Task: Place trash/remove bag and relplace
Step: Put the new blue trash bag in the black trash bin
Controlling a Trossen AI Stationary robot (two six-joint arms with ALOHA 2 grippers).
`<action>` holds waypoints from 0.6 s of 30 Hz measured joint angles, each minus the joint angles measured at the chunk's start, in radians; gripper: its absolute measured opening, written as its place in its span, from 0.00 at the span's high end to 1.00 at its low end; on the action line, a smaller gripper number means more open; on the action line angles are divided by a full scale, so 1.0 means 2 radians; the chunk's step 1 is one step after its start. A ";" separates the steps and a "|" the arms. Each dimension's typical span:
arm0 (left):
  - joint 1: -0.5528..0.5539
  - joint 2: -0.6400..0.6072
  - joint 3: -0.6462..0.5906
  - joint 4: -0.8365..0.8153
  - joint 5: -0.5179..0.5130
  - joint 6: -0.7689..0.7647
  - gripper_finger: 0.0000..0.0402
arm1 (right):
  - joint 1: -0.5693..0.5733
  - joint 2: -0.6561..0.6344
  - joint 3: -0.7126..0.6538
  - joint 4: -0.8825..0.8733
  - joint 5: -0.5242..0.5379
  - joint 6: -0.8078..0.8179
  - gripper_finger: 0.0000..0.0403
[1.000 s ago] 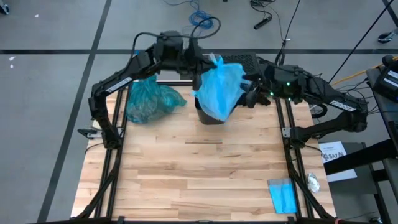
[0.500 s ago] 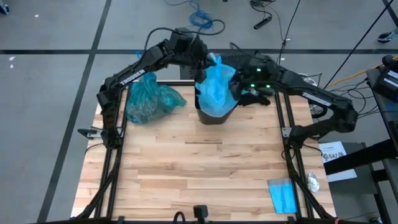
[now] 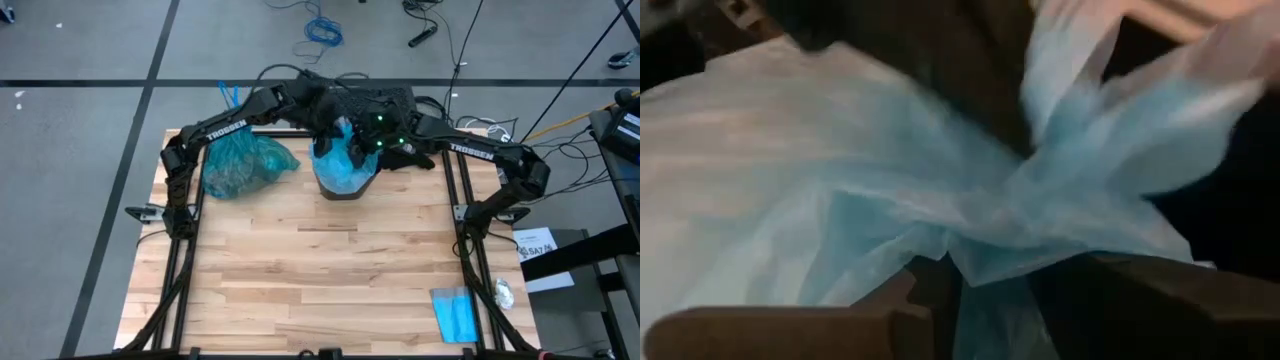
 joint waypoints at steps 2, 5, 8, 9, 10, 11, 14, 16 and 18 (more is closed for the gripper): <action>-0.012 -0.001 -0.011 -0.002 0.000 0.000 1.00 | 0.007 0.005 0.000 0.000 -0.008 0.007 0.76; -0.032 -0.003 -0.020 -0.021 0.000 0.000 1.00 | 0.027 0.008 -0.001 -0.007 -0.020 0.018 0.76; -0.052 -0.008 -0.023 -0.051 0.000 0.000 1.00 | 0.054 0.009 -0.001 -0.007 -0.022 0.033 0.77; -0.060 -0.010 -0.023 -0.062 0.000 0.000 1.00 | 0.063 0.009 -0.001 -0.009 -0.022 0.040 0.77; -0.067 -0.015 -0.023 -0.075 -0.001 0.000 1.00 | 0.074 0.009 -0.001 -0.012 -0.022 0.046 0.77; -0.077 -0.018 -0.024 -0.086 -0.001 0.000 1.00 | 0.086 0.008 -0.001 -0.012 -0.022 0.054 0.77; -0.105 -0.037 -0.024 -0.112 -0.012 0.000 1.00 | 0.123 0.007 -0.001 -0.005 -0.022 0.081 0.77; -0.126 -0.053 -0.025 -0.120 -0.036 0.000 1.00 | 0.147 0.004 -0.001 0.007 -0.016 0.096 0.77; -0.139 -0.070 -0.025 -0.124 -0.064 0.000 1.00 | 0.167 -0.002 0.000 0.014 0.003 0.109 0.77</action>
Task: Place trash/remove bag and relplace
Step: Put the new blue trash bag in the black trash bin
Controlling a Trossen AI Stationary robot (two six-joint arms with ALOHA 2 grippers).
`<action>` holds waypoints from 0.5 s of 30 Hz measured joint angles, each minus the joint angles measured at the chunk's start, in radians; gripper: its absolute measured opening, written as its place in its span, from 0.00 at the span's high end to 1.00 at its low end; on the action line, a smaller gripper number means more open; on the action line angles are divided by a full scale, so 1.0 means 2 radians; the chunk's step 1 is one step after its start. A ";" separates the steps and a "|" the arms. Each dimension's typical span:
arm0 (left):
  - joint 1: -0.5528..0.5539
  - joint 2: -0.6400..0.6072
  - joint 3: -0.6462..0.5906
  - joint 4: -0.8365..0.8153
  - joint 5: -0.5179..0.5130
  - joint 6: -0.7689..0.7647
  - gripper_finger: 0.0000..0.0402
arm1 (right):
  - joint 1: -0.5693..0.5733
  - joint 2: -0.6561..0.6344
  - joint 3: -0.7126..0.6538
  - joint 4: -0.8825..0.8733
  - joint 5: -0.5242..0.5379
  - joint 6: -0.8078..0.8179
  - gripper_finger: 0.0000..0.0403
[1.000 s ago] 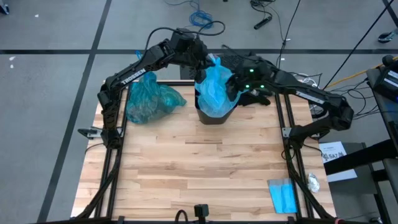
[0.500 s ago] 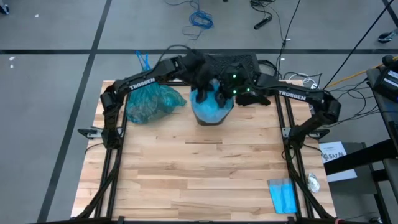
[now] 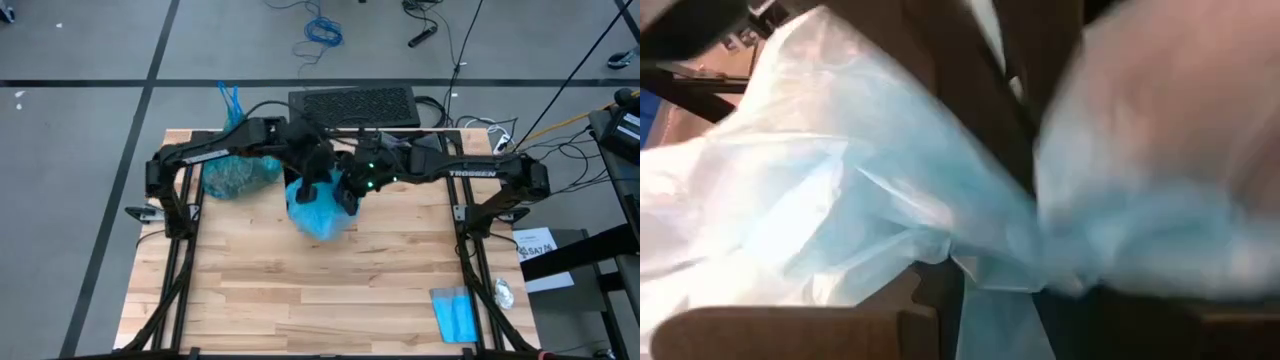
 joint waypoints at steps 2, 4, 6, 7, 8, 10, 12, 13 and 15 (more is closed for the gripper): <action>-0.009 -0.018 0.000 -0.001 -0.022 0.000 1.00 | 0.015 -0.008 0.001 0.005 0.026 0.009 0.77; -0.014 -0.030 0.000 0.001 -0.047 0.000 1.00 | 0.022 -0.014 0.001 0.006 0.042 0.015 0.77; -0.015 -0.045 0.001 0.001 -0.080 0.000 1.00 | 0.024 -0.023 0.001 0.010 0.047 0.020 0.77; -0.015 -0.049 0.001 0.001 -0.098 0.001 1.00 | 0.025 -0.028 0.001 0.015 0.049 0.022 0.77; -0.015 -0.056 0.001 0.005 -0.114 0.002 1.00 | 0.025 -0.034 0.001 0.019 0.055 0.022 0.77; -0.012 -0.069 0.001 0.009 -0.138 0.005 1.00 | 0.023 -0.045 0.001 0.029 0.069 0.022 0.77; -0.012 -0.086 0.001 0.027 -0.157 0.012 1.00 | 0.019 -0.055 0.001 0.038 0.080 0.022 0.77; -0.012 -0.094 0.001 0.034 -0.165 0.013 1.00 | 0.016 -0.060 0.001 0.041 0.084 0.022 0.77; -0.012 -0.108 0.001 0.060 -0.174 0.013 1.00 | 0.012 -0.071 0.001 0.055 0.085 0.022 0.77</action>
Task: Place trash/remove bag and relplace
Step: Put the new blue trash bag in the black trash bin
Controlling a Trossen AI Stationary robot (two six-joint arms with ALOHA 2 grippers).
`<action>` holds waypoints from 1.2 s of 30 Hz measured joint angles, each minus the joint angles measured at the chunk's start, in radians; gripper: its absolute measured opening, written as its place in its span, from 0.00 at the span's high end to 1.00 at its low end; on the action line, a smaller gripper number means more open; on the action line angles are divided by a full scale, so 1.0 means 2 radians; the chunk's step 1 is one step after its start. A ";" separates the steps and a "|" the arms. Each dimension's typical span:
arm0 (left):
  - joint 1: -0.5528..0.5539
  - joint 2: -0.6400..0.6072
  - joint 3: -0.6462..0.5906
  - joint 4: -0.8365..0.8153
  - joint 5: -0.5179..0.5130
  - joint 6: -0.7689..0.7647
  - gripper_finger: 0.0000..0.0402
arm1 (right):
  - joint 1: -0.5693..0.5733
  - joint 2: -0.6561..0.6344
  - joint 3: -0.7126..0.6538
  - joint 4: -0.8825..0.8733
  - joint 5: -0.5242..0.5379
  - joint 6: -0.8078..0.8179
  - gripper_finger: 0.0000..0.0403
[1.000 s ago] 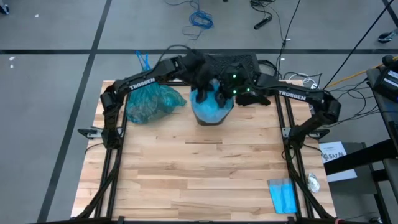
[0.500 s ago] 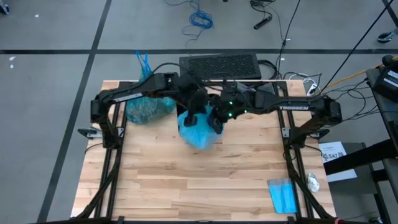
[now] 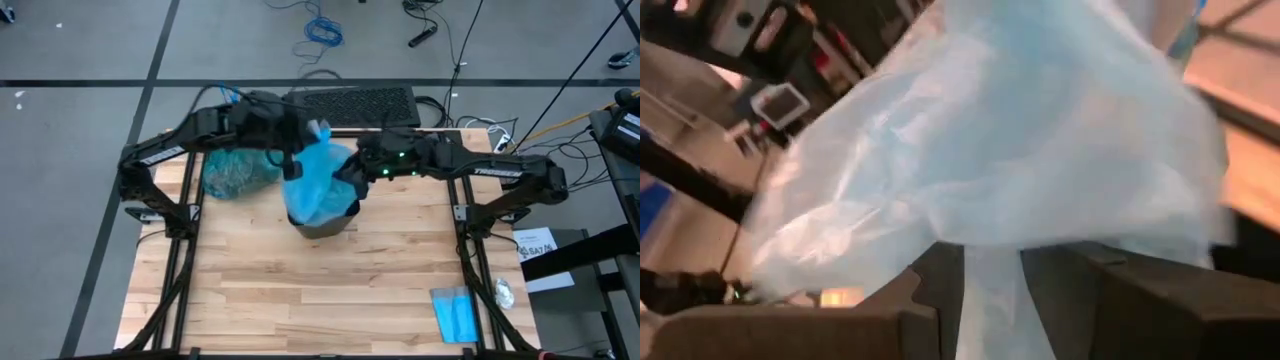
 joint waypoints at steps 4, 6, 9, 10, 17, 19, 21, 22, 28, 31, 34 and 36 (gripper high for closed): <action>-0.002 -0.027 0.000 0.031 0.004 0.000 1.00 | -0.003 -0.019 0.000 0.012 0.003 -0.015 0.77; -0.007 -0.036 0.000 0.033 0.017 0.000 1.00 | -0.002 -0.029 0.000 0.015 0.005 -0.028 0.77; -0.012 -0.040 0.000 0.005 0.026 -0.005 1.00 | -0.002 -0.049 0.000 0.022 0.003 -0.043 0.77; -0.013 -0.039 0.000 -0.006 0.028 -0.011 1.00 | -0.002 -0.056 0.000 0.023 -0.001 -0.044 0.77; -0.037 -0.030 -0.039 0.013 0.028 -0.014 1.00 | -0.007 -0.088 0.000 0.029 -0.001 -0.060 0.70; -0.041 -0.030 -0.046 0.018 0.028 -0.014 1.00 | -0.013 -0.087 0.000 0.025 -0.003 -0.061 0.68; -0.044 -0.029 -0.047 0.018 0.028 -0.014 1.00 | -0.015 -0.086 0.000 0.025 -0.002 -0.065 0.65; -0.045 -0.028 -0.047 0.021 0.027 -0.014 1.00 | -0.015 -0.086 0.000 0.029 -0.003 -0.068 0.64; -0.049 -0.027 -0.047 0.052 0.040 0.003 1.00 | -0.027 -0.075 0.000 0.074 -0.019 -0.084 0.62; -0.049 -0.027 -0.047 0.057 0.049 0.013 1.00 | -0.039 -0.062 0.002 0.088 -0.042 -0.079 0.62; -0.049 -0.027 -0.047 0.060 0.049 0.016 1.00 | -0.050 -0.046 0.012 0.081 -0.067 -0.076 0.61; -0.048 -0.027 -0.047 0.060 0.049 0.016 1.00 | -0.055 -0.038 0.018 0.083 -0.086 -0.070 0.61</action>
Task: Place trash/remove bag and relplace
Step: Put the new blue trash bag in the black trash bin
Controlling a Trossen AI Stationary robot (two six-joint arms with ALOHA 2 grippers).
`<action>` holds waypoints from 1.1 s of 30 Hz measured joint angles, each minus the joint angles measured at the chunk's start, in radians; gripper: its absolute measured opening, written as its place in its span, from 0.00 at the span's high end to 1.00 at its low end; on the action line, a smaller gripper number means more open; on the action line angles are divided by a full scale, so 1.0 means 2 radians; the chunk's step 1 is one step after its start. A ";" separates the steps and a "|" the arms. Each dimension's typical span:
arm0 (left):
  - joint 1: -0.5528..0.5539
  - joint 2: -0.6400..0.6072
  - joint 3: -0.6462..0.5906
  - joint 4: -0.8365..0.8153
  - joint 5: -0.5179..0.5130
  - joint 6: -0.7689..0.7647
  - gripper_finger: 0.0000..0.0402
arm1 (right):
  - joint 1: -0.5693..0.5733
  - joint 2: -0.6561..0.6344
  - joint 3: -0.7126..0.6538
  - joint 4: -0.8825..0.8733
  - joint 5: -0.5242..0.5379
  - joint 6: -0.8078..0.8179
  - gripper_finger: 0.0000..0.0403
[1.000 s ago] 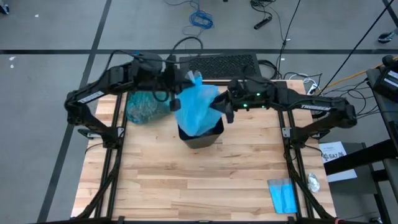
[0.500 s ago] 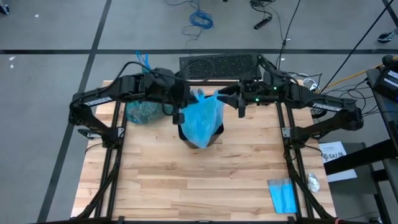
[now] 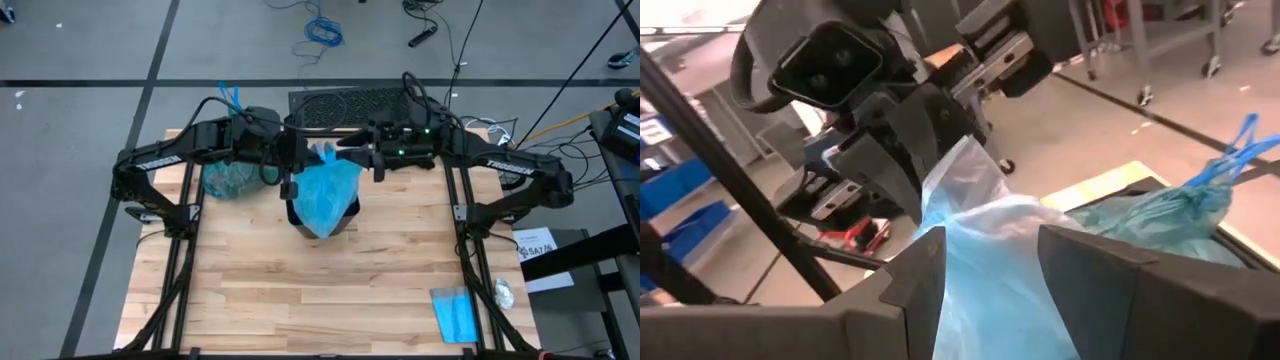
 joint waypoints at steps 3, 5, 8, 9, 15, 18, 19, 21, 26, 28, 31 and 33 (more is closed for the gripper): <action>0.003 0.000 0.000 -0.002 0.000 0.003 1.00 | 0.000 0.010 0.014 0.003 -0.011 0.000 0.61; 0.003 0.000 0.000 -0.003 0.000 0.008 1.00 | 0.000 0.015 0.023 0.002 -0.013 -0.004 0.61; 0.003 0.006 0.000 -0.001 0.000 0.009 1.00 | 0.000 0.022 0.029 -0.002 -0.013 -0.006 0.61; 0.003 0.007 0.000 -0.003 0.001 0.010 1.00 | -0.002 0.023 0.030 -0.005 -0.013 -0.006 0.61; 0.003 0.013 0.001 0.000 0.001 0.010 1.00 | -0.006 0.038 0.030 -0.011 -0.019 0.017 0.64; 0.003 0.014 0.001 0.000 0.001 0.010 1.00 | -0.009 0.040 0.030 -0.022 -0.021 0.019 0.77; 0.003 0.013 0.001 0.000 0.000 0.010 1.00 | -0.009 0.041 0.030 -0.023 -0.021 0.018 0.83; 0.003 0.013 0.001 0.000 -0.008 0.010 1.00 | -0.009 0.039 0.030 -0.023 -0.021 0.009 0.95; 0.003 0.004 0.001 -0.007 -0.025 0.010 1.00 | -0.014 0.017 0.029 -0.027 -0.019 0.005 0.99; 0.003 -0.004 0.001 -0.016 -0.027 0.010 1.00 | -0.016 0.001 0.029 -0.029 -0.009 0.003 1.00; 0.004 -0.014 0.003 -0.038 -0.033 0.010 1.00 | -0.019 -0.026 0.029 -0.036 -0.005 -0.003 1.00; 0.005 -0.022 0.004 -0.047 -0.039 0.010 1.00 | -0.020 -0.040 0.029 -0.051 -0.005 -0.004 1.00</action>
